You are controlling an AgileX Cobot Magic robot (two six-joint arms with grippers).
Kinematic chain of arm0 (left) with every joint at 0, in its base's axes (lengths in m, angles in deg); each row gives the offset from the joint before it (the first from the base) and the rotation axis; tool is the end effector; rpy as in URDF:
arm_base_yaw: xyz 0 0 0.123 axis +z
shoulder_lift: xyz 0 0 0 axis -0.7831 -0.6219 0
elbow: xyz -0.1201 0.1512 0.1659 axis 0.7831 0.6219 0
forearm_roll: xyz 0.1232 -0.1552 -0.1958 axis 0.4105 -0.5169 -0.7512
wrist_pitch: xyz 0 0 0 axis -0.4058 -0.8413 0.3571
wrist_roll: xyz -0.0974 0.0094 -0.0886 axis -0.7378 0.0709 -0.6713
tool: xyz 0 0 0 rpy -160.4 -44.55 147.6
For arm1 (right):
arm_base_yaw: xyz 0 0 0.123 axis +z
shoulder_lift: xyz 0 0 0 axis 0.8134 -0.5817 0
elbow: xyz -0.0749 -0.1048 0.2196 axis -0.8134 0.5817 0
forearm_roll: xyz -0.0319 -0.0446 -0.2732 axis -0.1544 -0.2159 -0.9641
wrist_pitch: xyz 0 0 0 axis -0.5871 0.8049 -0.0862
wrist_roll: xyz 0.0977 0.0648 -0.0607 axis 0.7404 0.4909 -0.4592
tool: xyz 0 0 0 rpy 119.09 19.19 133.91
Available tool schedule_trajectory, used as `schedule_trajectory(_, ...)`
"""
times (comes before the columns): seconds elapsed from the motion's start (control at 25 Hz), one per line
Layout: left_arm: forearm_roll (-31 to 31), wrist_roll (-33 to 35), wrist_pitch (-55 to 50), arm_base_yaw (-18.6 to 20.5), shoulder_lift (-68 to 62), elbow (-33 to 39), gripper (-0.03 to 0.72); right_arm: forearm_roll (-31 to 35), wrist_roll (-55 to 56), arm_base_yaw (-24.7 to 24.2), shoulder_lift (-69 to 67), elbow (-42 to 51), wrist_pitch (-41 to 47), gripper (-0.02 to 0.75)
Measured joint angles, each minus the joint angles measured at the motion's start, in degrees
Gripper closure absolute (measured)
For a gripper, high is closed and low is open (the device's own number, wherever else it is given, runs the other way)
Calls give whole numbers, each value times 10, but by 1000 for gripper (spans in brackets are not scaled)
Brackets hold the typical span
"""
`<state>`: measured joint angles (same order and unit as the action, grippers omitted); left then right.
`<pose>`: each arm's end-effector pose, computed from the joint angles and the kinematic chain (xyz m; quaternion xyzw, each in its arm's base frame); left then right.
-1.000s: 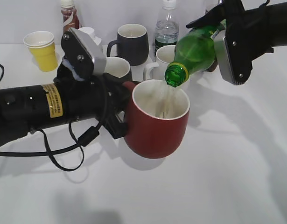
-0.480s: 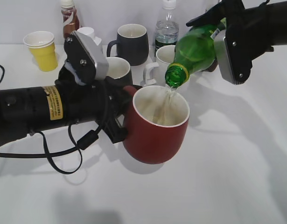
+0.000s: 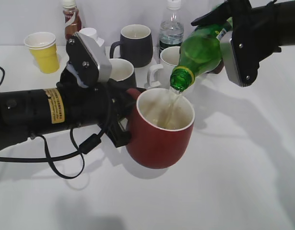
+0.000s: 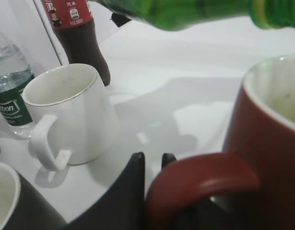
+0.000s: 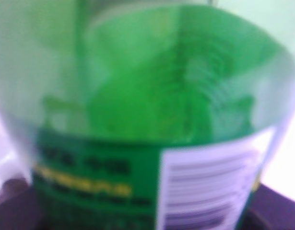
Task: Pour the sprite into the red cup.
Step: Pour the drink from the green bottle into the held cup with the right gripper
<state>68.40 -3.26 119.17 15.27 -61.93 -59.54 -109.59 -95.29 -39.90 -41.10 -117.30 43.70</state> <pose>0.2636 -0.2531 0.1294 0.4480 0.6661 -0.2491 0.5418 0.3644 0.1695 0.2003 -0.8048 0.2418 -0.1989 0.5043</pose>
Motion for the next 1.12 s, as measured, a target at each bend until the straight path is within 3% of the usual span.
schedule_trajectory(1.12,1,1,-2,0,0,0,613,44,-54,0,1,0,-6,308)
